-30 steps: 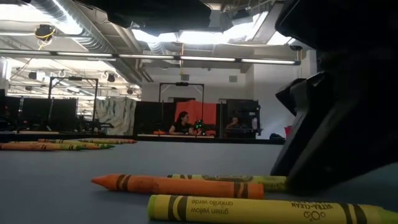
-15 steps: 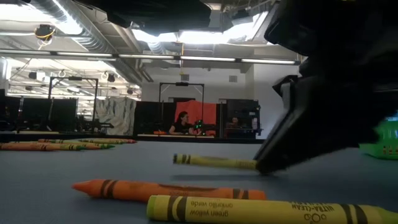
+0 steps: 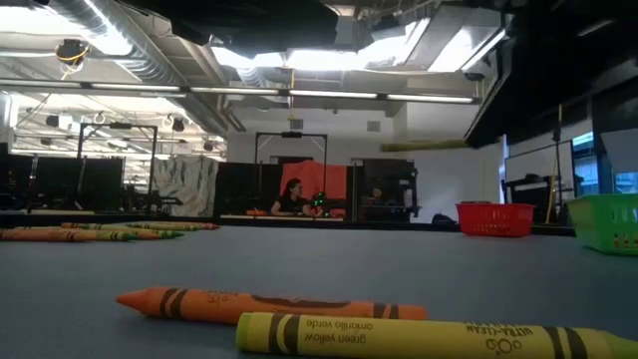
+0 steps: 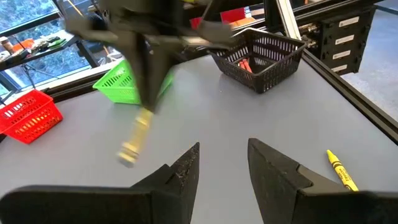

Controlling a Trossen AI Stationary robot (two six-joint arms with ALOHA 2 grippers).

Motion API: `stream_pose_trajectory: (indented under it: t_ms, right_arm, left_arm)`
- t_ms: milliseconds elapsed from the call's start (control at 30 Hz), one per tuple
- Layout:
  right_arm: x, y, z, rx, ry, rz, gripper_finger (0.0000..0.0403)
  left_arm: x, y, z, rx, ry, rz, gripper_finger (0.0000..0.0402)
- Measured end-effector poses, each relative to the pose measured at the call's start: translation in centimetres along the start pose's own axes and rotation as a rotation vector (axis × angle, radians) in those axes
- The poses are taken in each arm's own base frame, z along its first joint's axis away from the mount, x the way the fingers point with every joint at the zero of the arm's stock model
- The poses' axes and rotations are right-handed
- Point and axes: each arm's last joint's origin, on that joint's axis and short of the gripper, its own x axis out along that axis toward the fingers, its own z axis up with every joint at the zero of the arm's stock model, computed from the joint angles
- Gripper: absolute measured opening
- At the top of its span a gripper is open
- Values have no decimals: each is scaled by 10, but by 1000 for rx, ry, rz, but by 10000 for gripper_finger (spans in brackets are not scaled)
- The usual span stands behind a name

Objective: Sort crayons
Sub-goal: Put the green crayon into the red bin

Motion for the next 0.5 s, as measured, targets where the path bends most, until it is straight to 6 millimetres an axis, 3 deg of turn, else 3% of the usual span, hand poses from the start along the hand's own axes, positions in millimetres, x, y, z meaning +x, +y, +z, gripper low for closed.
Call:
stream_pose_trajectory:
  t_ms: [300, 500]
  right_arm:
    - [-31, -95, -2, 149, 172, -298, 12]
    - [-32, -152, -3, 279, 267, -401, 13]
  left_arm:
    - [0, 0, 0, 1, 1, 0, 120]
    - [0, 0, 0, -20, 1, -1, 120]
